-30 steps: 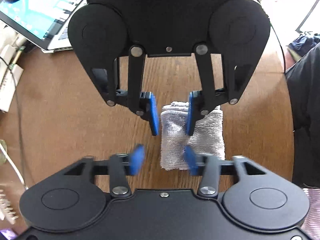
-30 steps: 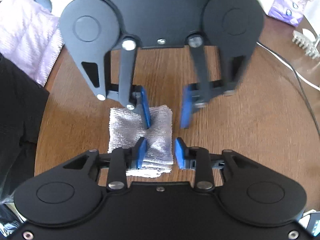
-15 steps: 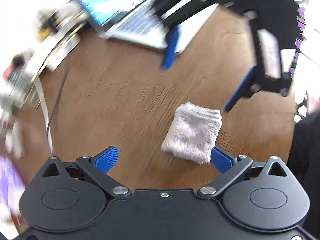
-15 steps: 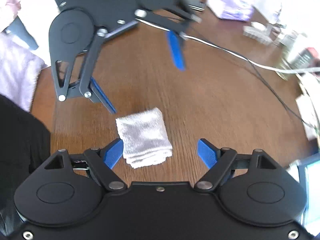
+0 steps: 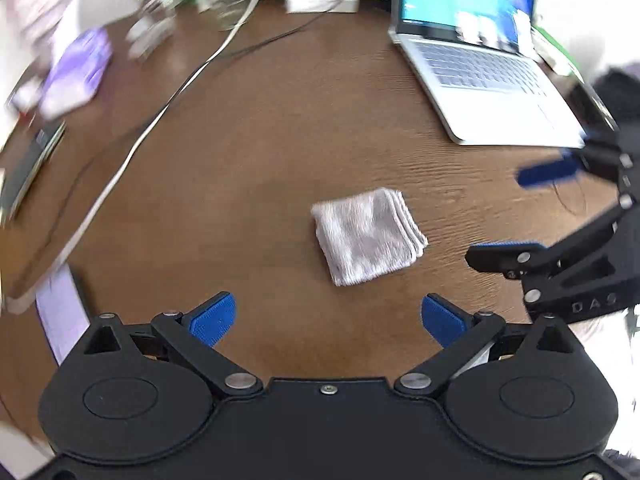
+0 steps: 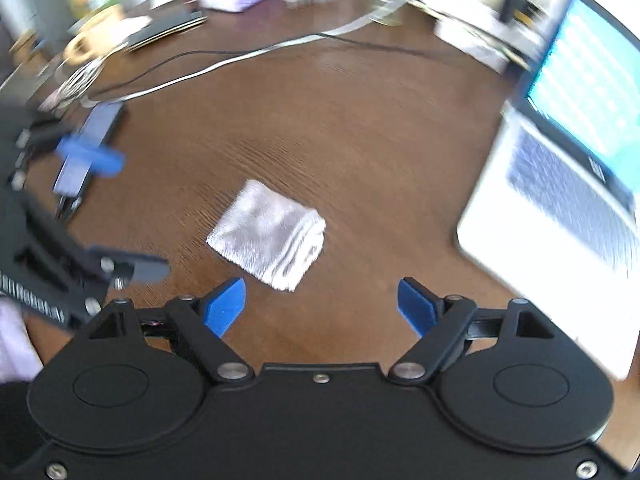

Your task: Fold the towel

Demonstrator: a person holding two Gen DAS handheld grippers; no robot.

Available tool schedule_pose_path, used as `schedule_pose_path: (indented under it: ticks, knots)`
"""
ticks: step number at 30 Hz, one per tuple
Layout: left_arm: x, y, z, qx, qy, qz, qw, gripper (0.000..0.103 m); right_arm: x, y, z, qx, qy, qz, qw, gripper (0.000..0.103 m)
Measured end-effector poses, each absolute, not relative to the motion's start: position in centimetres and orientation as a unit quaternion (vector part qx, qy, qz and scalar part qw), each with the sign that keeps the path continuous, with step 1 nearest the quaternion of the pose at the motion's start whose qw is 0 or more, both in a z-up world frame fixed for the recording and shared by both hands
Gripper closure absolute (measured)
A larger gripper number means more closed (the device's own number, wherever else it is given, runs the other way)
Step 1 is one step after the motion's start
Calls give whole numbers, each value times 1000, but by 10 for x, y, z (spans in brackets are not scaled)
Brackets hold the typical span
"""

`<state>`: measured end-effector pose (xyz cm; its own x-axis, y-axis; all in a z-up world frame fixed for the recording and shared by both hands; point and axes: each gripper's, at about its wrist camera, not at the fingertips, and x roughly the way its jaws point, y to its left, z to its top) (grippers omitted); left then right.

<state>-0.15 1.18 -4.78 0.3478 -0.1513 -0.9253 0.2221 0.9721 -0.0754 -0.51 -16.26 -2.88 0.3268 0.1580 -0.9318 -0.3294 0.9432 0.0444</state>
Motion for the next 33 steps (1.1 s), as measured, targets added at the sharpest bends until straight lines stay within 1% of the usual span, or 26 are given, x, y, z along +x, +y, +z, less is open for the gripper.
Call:
schedule_pose_path:
  ticks: [4, 10, 12, 17, 33]
  knots:
    - [-24, 14, -40, -15, 566, -76, 820, 3, -23, -165, -32, -45, 587, 86, 804, 17]
    - [-48, 17, -26, -32, 562, -36, 826, 3, -56, -161, -35, -34, 608, 24, 793, 17]
    - [-52, 18, -24, -36, 560, -34, 827, 3, -71, -159, -29, -19, 590, 20, 807, 17]
    - [-58, 19, -25, -38, 568, -25, 822, 3, -80, -156, -24, -13, 581, 26, 813, 17]
    - [-66, 23, -30, -18, 585, -2, 811, 3, -82, -163, -23, 13, 584, -14, 812, 17]
